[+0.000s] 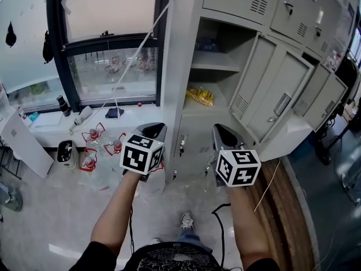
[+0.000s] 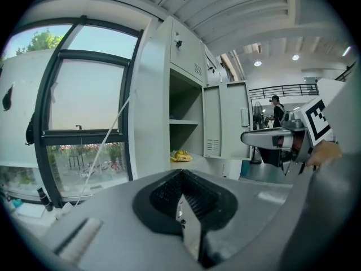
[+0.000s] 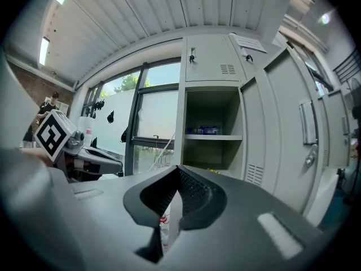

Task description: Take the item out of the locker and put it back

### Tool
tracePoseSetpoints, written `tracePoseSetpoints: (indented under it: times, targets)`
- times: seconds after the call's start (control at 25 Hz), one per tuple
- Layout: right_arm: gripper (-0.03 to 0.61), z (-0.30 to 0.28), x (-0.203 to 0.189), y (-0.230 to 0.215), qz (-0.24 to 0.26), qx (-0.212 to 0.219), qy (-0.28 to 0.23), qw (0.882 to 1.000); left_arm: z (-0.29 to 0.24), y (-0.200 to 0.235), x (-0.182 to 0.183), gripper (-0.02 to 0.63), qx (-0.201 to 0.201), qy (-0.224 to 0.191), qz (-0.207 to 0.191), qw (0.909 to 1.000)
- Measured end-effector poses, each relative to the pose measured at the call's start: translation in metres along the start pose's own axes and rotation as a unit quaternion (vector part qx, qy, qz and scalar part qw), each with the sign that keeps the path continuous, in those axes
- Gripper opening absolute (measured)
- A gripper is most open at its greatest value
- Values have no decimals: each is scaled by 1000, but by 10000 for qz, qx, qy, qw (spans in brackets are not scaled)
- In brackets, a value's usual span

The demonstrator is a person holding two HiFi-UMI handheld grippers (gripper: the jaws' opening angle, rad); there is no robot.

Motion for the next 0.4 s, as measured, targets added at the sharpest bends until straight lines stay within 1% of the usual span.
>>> tracePoseSetpoints:
  times: [0.4]
  targets:
    - [23, 6, -2, -1, 31, -82, 5, 10000, 4, -4, 3, 0, -1, -49, -45, 10000]
Point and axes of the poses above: the fingertips, and each gripper's own axes: z backward along the fingers, y to its left, x out of its top, the point moved 7 cm from there along z, backward along the fingers, and after that the axes turned 15 degrees about y, right-handed, at the moved point
